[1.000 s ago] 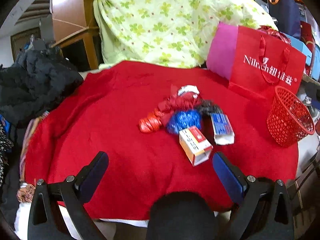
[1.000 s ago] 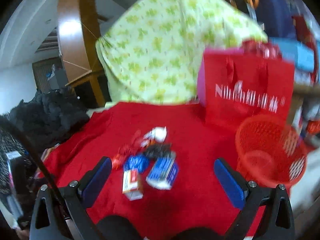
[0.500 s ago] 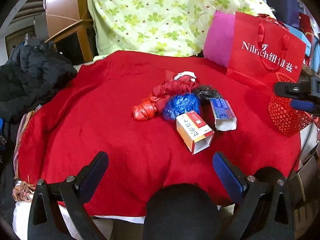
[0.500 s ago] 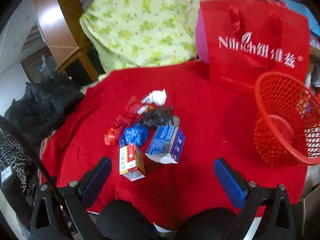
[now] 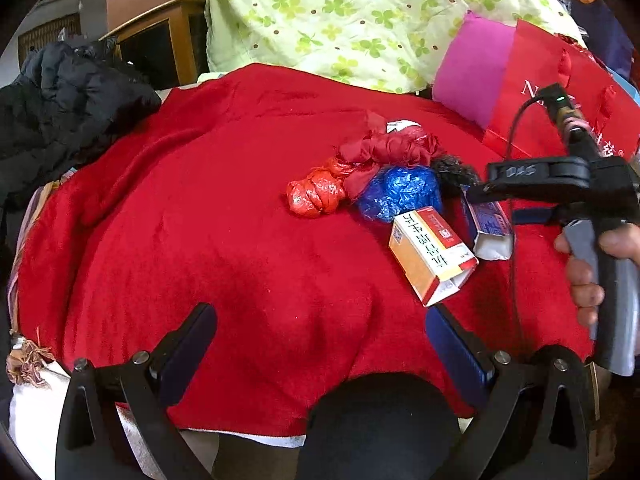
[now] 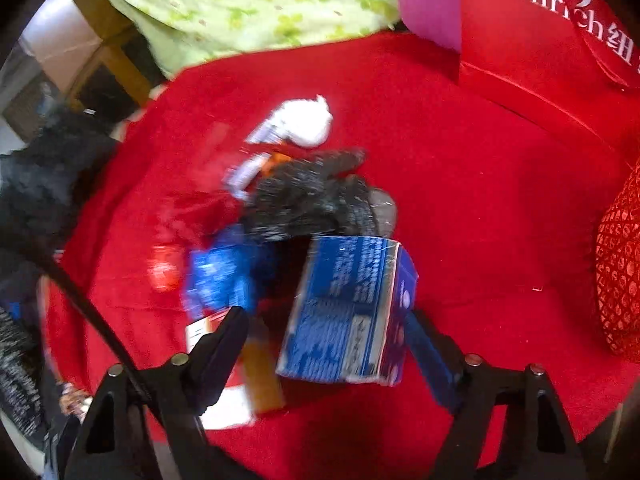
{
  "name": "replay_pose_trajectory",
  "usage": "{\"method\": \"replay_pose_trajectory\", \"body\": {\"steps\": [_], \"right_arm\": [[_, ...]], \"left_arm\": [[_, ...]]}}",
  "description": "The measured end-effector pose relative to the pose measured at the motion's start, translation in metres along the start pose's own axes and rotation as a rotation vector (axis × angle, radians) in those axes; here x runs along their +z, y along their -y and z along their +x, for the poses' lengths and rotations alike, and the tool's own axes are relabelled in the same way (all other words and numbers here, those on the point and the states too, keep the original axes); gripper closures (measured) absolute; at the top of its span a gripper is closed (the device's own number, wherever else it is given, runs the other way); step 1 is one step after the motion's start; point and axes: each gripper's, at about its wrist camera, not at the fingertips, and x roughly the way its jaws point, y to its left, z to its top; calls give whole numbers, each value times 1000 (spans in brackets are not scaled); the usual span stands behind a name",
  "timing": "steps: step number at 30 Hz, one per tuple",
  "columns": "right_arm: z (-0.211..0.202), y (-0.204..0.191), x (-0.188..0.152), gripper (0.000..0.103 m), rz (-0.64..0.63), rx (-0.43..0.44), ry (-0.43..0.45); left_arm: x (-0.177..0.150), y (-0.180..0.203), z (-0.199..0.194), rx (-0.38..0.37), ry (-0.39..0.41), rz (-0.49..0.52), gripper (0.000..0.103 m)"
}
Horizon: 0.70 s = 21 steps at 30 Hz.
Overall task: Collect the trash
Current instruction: 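Lift the blue carton with the right gripper while the left grasps the medicine box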
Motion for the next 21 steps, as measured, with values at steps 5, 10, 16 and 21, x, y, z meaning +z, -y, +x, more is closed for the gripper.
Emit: {"method": "replay_pose_trajectory", "body": {"steps": [5,10,16,21], "right_arm": [[21,6,3,35,13,-15,-69],[-1,30,-3,40,24,37,-33],[-51,58,-20,40,32,139,60],[-99,65,-37,40,-30,126,204]], "left_arm": [[11,9,11,-38,-17,4,0],[24,22,26,-70,-43,-1,0],[44,52,50,-102,-84,-17,0],[50,71,81,-94,-154,-62,5]]}}
